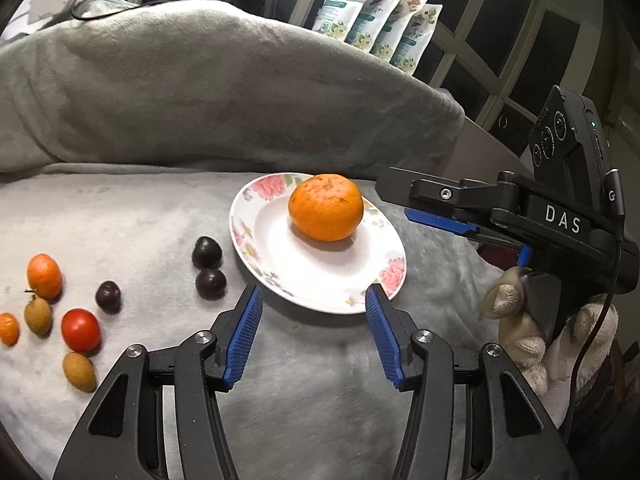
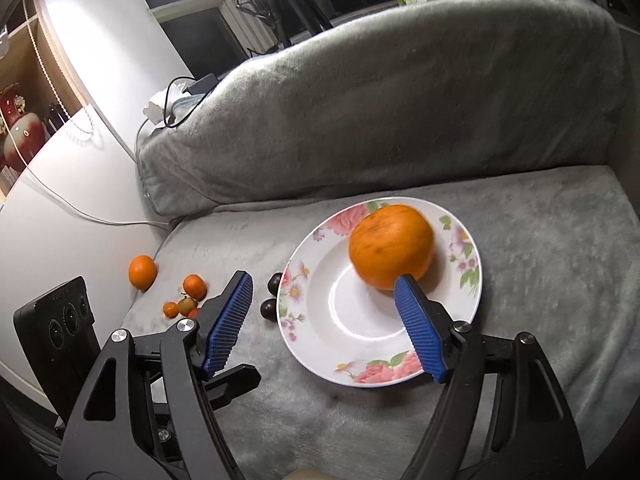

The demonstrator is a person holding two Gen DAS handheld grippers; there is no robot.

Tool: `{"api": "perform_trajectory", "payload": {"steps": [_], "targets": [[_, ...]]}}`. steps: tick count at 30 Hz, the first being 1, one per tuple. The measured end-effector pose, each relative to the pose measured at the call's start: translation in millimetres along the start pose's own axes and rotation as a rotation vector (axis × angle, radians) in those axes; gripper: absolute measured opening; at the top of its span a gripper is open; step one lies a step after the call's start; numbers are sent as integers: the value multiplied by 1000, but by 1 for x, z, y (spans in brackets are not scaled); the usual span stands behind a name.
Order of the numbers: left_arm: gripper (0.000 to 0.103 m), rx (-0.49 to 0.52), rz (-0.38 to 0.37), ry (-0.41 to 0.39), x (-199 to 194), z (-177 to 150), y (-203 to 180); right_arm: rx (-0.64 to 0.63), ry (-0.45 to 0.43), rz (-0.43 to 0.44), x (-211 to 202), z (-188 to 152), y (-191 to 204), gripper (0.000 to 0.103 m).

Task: Organize fruits
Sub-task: 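Open the right gripper and move it toward the red tomato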

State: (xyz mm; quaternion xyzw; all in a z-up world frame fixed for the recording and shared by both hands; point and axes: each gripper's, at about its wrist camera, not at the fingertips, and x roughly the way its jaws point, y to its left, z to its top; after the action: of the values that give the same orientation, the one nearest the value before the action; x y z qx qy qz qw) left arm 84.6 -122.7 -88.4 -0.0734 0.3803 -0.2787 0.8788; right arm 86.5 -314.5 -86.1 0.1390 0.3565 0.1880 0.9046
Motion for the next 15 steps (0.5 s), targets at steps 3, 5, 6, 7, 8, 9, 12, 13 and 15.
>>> {"api": "perform_trajectory", "payload": {"steps": [3, 5, 6, 7, 8, 9, 12, 13, 15], "targets": [[60, 2, 10, -15, -7, -2, 1, 0, -16, -1, -4, -1, 1, 80], [64, 3, 15, -28, -12, -2, 3, 1, -27, 1, -6, -1, 2, 83], [64, 2, 20, -33, -14, -3, 4, 1, -34, 1, -8, -1, 3, 84], [64, 1, 25, -37, -16, -3, 5, -1, -39, 0, -9, -2, 4, 85], [64, -1, 33, -44, -19, -3, 7, -6, -44, -1, -10, -2, 6, 85], [64, -1, 38, -49, -21, -3, 8, -9, -46, -2, -10, -2, 8, 86], [64, -2, 57, -65, -29, -3, 13, -22, -51, -1, -11, -2, 13, 86], [64, -3, 65, -71, -32, -3, 16, -26, -51, -1, -11, -2, 13, 86], [64, -8, 78, -83, -38, -4, 22, -41, -52, -3, -11, -3, 17, 86]]}}
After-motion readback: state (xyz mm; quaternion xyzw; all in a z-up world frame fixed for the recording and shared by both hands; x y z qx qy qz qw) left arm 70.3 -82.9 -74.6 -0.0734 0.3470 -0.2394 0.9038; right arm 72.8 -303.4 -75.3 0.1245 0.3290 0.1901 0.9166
